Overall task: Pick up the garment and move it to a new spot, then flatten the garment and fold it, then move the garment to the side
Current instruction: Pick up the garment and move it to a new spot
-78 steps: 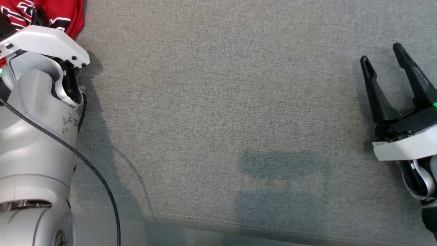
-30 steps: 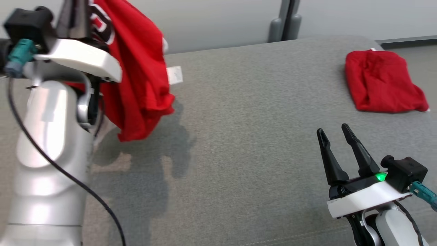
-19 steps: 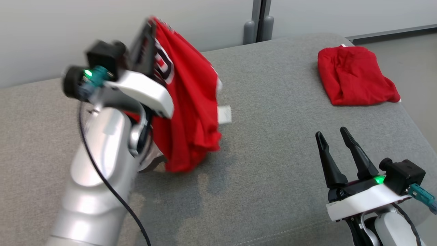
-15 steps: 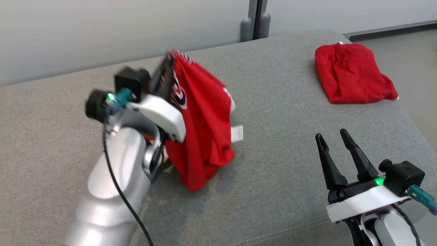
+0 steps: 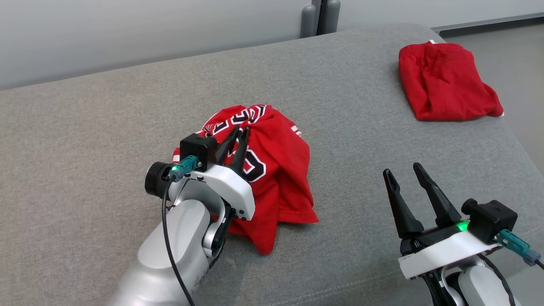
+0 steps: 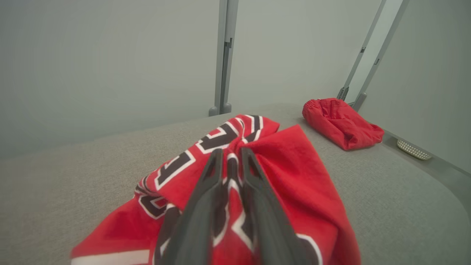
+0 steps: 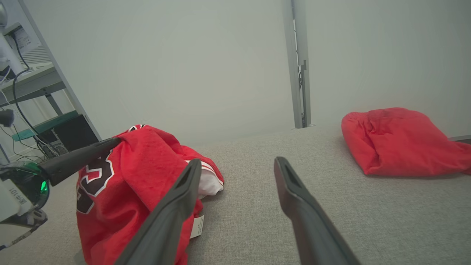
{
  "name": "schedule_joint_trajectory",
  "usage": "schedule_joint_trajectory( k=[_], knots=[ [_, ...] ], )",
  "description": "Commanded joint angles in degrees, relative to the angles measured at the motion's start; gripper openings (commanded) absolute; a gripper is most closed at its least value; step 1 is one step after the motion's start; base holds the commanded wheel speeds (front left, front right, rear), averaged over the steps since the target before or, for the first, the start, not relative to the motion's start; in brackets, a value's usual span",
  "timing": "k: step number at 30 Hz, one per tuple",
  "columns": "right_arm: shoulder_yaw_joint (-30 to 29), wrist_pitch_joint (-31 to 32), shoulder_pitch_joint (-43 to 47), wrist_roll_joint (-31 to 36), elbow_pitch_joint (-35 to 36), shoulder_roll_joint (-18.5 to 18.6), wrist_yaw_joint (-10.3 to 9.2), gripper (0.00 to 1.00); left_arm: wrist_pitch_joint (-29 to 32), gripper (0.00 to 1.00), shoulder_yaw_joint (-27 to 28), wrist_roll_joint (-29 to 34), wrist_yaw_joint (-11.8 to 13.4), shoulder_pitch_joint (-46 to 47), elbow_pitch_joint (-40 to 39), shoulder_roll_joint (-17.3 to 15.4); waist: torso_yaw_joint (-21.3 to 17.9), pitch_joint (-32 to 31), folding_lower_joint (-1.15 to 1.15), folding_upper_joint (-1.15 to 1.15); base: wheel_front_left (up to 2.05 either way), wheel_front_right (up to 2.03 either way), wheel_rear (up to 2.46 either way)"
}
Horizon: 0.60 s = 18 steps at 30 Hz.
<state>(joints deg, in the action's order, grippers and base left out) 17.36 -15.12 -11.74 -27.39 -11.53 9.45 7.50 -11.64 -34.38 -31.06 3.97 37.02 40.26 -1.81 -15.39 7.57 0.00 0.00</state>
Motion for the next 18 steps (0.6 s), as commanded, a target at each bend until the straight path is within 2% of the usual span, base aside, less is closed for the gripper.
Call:
schedule_joint_trajectory(
  k=[1, 5, 8, 13, 18],
  knots=[
    [1.15, 0.12, -1.29, -0.37, 1.18, 0.17, -0.01, 1.00, -1.23, 1.00, 1.09, -0.41, 1.08, 2.07, -1.36, -1.08, 0.31, -0.17, 0.00, 0.00, 0.00, 0.00, 0.00],
    [1.15, 0.12, -0.95, -0.38, 0.99, 0.09, -0.01, 1.00, -3.00, 1.00, 1.14, -1.97, 2.82, 2.31, -3.68, -1.08, 1.39, -1.17, 0.00, 0.00, 0.00, 0.00, 0.00],
    [1.46, 0.12, -0.55, -0.26, 0.97, -0.02, -0.01, 1.00, -3.30, 1.00, 3.47, 1.50, 4.33, 1.59, -9.91, -1.37, 2.18, -2.24, 0.00, 0.00, 0.00, 0.00, 0.00],
    [1.37, 0.12, 0.87, -0.36, 1.36, -1.06, -0.01, 1.00, -3.34, 1.00, 10.10, 7.74, 5.97, -7.78, -23.24, -2.19, 4.06, -4.26, 0.00, 0.00, 0.00, 0.00, 0.00],
    [1.42, 0.12, 3.09, 0.01, 1.33, -1.91, -0.01, 1.00, -3.35, 1.00, 15.27, 10.63, 6.12, -17.54, -29.72, -2.30, 6.84, -6.17, 0.00, 0.00, 0.00, 0.00, 0.00]
  ],
)
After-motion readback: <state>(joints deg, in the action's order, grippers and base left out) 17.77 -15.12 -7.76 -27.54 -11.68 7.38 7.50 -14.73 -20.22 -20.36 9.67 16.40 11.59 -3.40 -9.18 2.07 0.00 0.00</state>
